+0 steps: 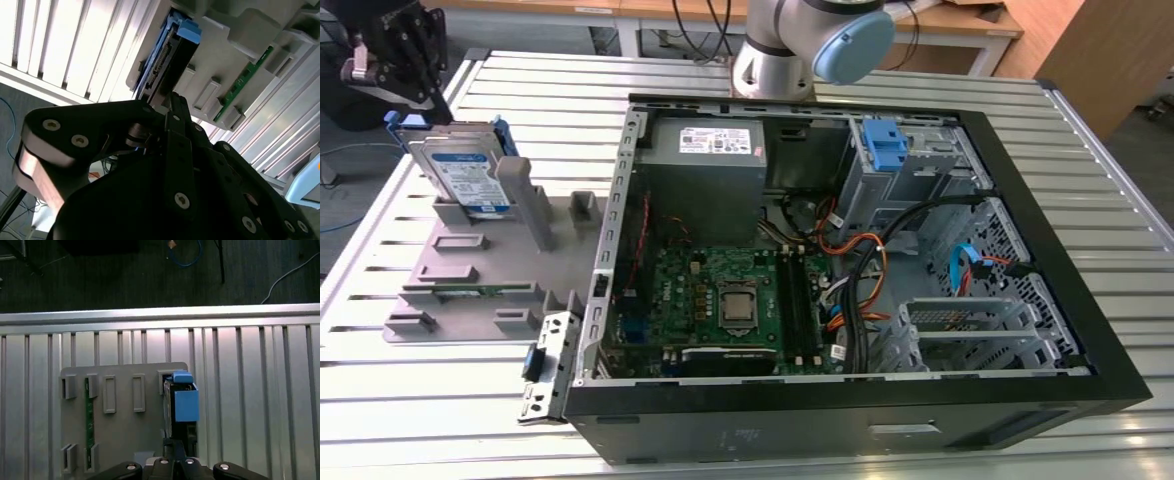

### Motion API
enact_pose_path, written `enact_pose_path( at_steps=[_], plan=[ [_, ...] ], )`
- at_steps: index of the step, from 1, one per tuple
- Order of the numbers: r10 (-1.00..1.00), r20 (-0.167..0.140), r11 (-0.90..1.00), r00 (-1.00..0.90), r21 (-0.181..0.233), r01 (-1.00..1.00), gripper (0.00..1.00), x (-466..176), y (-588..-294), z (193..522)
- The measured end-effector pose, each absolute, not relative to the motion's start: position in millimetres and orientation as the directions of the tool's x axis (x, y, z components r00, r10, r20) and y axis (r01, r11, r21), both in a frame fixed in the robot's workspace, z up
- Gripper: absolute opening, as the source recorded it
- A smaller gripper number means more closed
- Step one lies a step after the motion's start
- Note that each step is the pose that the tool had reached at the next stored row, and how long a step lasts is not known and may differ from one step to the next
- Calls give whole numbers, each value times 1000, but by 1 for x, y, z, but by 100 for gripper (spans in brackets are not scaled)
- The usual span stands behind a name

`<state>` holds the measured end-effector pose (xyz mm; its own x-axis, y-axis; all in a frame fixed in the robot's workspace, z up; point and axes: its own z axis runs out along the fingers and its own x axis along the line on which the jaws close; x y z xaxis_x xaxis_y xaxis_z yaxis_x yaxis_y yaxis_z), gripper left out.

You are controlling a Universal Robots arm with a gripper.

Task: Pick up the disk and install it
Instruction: 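Pick up the disk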

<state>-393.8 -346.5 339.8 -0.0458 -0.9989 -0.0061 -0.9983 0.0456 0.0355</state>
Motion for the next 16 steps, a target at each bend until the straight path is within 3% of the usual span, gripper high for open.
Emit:
enact_pose_path(
  at_steps=[4,16],
  plan=[
    [-999,-32,23,-24,36,-999,11,-394,-347,340],
    [-998,-41,-43,42,36,-998,11,-394,-347,339]
  ],
)
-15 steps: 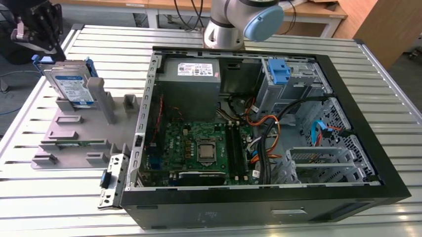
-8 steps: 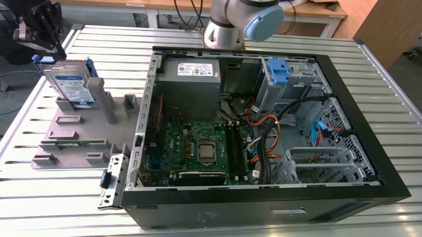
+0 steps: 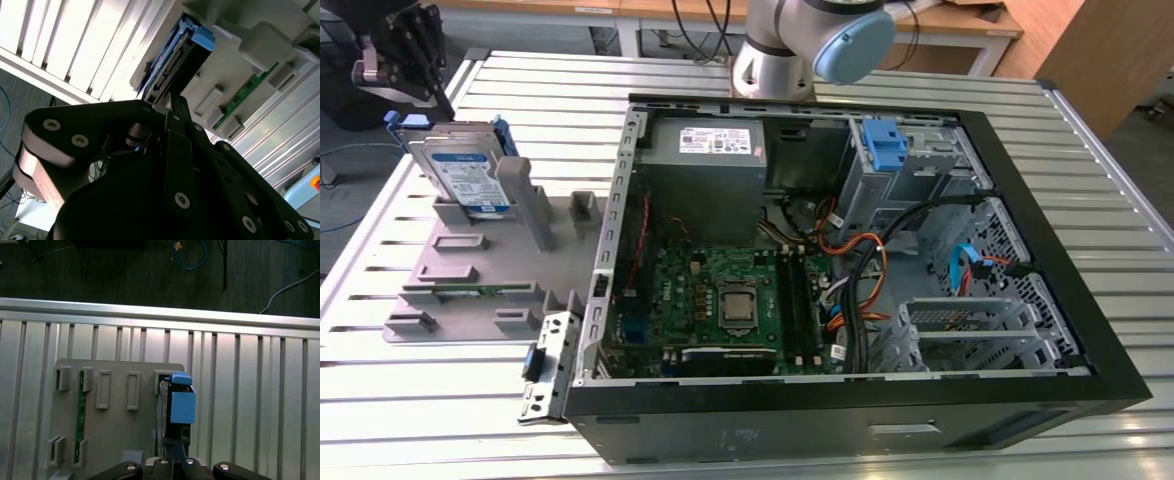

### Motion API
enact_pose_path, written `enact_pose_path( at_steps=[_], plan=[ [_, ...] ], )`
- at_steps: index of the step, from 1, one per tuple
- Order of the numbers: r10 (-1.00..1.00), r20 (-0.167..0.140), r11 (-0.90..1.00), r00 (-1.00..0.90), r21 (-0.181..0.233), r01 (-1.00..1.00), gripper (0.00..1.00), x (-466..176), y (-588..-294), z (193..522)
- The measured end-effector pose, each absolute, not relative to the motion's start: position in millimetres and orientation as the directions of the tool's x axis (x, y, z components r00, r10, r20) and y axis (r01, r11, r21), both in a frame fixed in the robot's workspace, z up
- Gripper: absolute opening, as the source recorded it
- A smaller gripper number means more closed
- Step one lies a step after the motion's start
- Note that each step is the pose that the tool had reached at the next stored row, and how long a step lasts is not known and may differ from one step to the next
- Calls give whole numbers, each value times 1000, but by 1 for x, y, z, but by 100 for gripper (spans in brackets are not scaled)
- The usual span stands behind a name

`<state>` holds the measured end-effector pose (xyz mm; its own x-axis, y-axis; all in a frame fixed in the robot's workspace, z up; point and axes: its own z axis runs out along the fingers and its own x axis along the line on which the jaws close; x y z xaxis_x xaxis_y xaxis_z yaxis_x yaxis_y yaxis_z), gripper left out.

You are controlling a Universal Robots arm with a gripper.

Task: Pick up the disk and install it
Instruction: 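Pick up the disk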

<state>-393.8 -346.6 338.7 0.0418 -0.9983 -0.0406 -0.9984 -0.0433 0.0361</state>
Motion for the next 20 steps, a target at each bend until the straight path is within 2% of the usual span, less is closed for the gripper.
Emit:
enact_pose_path(
  at_steps=[4,20],
  plan=[
    [-997,-59,-44,42,35,-998,11,-394,-346,339],
    [-998,-59,28,-30,35,-999,11,-394,-347,337]
  ],
)
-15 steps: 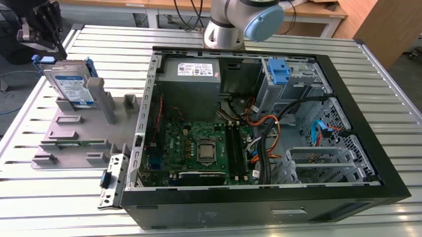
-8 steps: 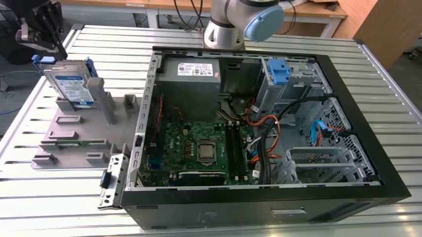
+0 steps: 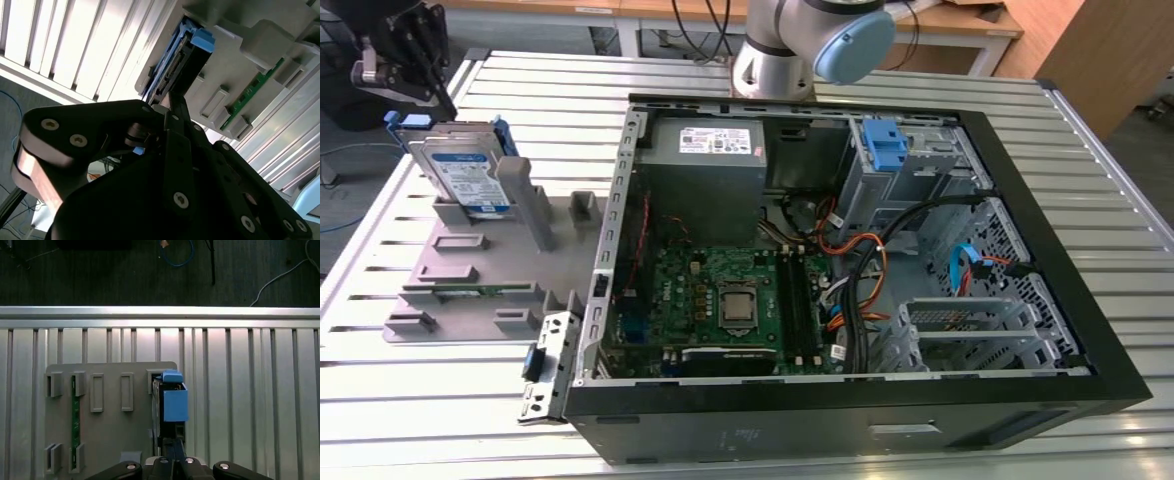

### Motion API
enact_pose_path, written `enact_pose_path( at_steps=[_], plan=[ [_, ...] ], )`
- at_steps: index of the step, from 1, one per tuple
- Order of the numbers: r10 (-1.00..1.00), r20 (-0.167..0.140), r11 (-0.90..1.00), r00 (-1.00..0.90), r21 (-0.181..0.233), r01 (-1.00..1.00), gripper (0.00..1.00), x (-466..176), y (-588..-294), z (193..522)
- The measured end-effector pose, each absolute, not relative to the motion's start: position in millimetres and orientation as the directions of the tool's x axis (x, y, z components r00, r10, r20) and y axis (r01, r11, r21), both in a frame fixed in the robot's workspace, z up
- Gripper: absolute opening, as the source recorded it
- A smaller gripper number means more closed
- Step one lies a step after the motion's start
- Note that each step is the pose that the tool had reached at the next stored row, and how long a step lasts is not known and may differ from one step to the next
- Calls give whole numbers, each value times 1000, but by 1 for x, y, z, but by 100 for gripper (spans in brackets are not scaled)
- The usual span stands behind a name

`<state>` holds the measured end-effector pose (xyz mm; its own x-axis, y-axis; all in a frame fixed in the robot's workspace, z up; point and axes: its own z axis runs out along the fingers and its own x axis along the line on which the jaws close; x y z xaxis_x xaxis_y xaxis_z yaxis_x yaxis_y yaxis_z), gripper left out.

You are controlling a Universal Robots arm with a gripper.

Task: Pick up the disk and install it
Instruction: 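Pick up the disk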

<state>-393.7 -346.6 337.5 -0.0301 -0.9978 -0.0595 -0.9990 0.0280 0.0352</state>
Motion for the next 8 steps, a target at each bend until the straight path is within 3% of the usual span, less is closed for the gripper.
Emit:
enact_pose_path(
  at_steps=[8],
  plan=[
    [-997,-60,52,-54,35,-998,11,-394,-347,337]
  ],
)
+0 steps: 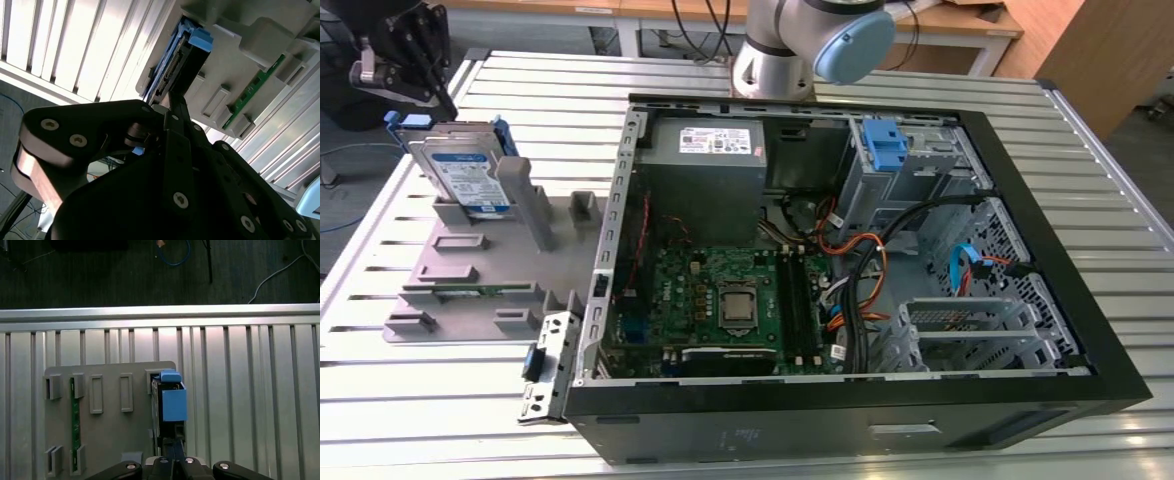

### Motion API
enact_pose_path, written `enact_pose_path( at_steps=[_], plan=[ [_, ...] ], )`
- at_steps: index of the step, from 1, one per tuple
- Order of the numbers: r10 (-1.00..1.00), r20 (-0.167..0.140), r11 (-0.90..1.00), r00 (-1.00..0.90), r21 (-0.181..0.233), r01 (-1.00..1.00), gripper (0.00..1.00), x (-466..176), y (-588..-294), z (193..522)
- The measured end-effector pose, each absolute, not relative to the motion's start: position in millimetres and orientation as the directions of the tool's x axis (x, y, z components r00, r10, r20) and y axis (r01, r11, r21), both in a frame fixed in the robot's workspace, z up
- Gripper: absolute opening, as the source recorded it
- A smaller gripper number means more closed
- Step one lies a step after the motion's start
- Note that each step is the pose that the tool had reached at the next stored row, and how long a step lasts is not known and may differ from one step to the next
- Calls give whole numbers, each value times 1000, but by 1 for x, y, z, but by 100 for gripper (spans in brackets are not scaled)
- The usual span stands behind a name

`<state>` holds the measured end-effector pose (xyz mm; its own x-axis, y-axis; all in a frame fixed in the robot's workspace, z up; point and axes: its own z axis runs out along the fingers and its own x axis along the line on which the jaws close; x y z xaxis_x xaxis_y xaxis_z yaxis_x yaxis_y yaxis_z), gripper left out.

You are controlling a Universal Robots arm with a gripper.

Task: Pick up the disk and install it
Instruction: 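Pick up the disk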

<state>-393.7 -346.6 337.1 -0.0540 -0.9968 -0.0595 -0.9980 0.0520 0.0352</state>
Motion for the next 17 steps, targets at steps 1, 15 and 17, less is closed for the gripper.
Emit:
enact_pose_path(
  at_steps=[1,15,17],
  plan=[
    [-997,-59,52,-54,35,-998,11,-394,-347,337],
    [-996,-59,67,-69,35,-997,11,-395,-347,336],
    [-996,-59,67,-69,35,-997,11,-395,-347,336]
  ],
)
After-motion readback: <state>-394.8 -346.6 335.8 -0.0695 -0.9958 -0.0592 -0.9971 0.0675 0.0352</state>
